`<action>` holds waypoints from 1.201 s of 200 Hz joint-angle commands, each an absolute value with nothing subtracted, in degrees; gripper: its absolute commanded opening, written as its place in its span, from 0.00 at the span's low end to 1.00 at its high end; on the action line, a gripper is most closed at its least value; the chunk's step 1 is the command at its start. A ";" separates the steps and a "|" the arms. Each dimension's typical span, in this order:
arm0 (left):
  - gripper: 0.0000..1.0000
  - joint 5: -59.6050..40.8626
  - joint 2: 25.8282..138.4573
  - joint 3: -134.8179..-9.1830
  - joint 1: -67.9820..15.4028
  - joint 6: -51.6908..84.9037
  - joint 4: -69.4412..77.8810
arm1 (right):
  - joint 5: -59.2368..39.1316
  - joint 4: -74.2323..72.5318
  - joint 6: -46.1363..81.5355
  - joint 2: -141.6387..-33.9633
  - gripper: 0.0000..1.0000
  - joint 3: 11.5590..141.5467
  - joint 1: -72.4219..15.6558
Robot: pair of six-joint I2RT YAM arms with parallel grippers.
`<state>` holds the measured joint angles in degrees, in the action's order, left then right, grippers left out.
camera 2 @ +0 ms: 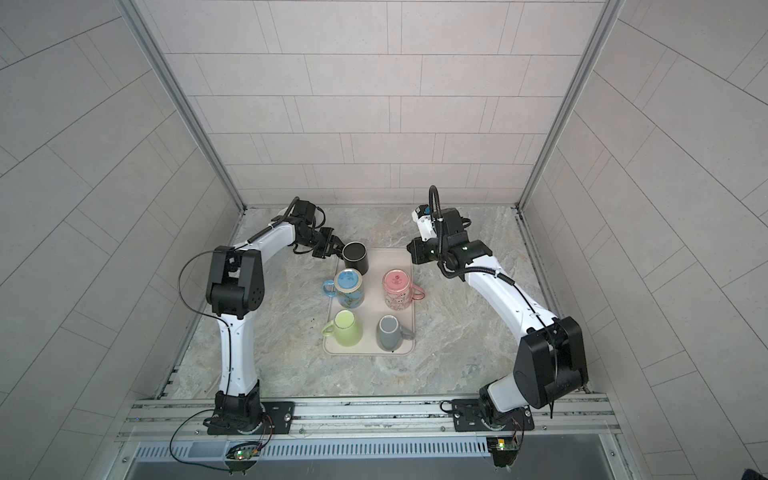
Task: Turn the mug right side up
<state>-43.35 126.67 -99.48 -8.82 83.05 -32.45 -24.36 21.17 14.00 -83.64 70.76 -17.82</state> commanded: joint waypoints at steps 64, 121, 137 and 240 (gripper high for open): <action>0.00 -44.23 126.31 -99.68 -9.49 86.33 -24.66 | -23.91 20.47 14.64 -83.14 0.08 69.70 -17.58; 0.00 -45.43 124.09 -100.54 -11.03 86.18 -15.72 | -24.16 20.48 15.22 -82.63 0.07 69.62 -17.59; 0.00 -45.29 122.96 -100.42 -11.41 85.11 -14.47 | -24.26 20.48 15.51 -82.38 0.07 69.61 -17.60; 0.00 -48.78 114.60 -99.61 -13.36 74.62 5.38 | -24.04 25.83 15.55 -80.44 0.05 72.05 -17.58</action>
<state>-44.01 121.62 -98.98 -12.73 78.59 -8.51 -24.56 23.07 15.62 -82.98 70.19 -17.82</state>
